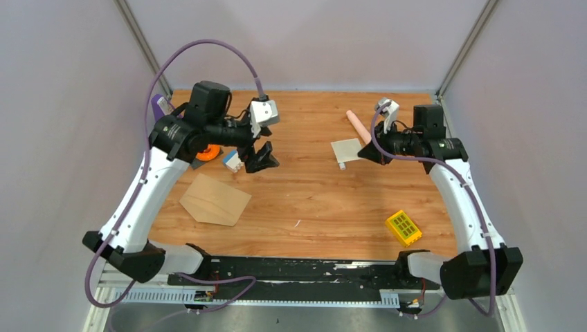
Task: Place the letter into the envelope and seal it
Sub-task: Place the letter at the center of the board.
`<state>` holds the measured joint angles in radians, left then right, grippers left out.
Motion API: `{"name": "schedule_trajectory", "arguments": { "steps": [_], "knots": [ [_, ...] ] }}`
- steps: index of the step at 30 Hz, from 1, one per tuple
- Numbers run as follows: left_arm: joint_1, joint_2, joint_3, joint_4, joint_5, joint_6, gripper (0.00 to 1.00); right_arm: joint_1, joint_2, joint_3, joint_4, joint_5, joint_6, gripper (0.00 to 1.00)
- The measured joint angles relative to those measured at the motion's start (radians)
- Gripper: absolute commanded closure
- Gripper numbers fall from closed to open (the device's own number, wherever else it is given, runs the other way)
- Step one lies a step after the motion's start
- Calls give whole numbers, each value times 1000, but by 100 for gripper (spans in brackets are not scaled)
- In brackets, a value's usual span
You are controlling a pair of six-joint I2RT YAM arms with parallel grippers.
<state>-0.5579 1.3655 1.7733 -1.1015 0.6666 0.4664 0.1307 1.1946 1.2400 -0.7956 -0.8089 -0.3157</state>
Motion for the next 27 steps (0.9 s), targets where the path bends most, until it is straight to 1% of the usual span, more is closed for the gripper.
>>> {"name": "schedule_trajectory", "arguments": {
  "steps": [4,7,10,14,20,25,27],
  "knots": [
    [54,-76,-121,66,-92,-20,0,-114,71,-55,-15,26,-29,100],
    [75,-76,-193,105,-181,-40,0,-200,129,-104,-41,60,-81,100],
    [109,-70,-266,136,-238,-64,0,-248,169,-139,-74,90,-137,100],
    [141,-71,-323,166,-277,-84,0,-275,235,-147,-101,121,-196,100],
    [142,-91,-333,189,-299,-99,0,-291,354,-128,-118,128,-221,100],
    [142,-101,-333,208,-303,-105,0,-290,455,-33,-129,138,-212,100],
    [142,-101,-341,214,-303,-106,0,-284,493,40,-130,150,-206,100]
  ]
}}
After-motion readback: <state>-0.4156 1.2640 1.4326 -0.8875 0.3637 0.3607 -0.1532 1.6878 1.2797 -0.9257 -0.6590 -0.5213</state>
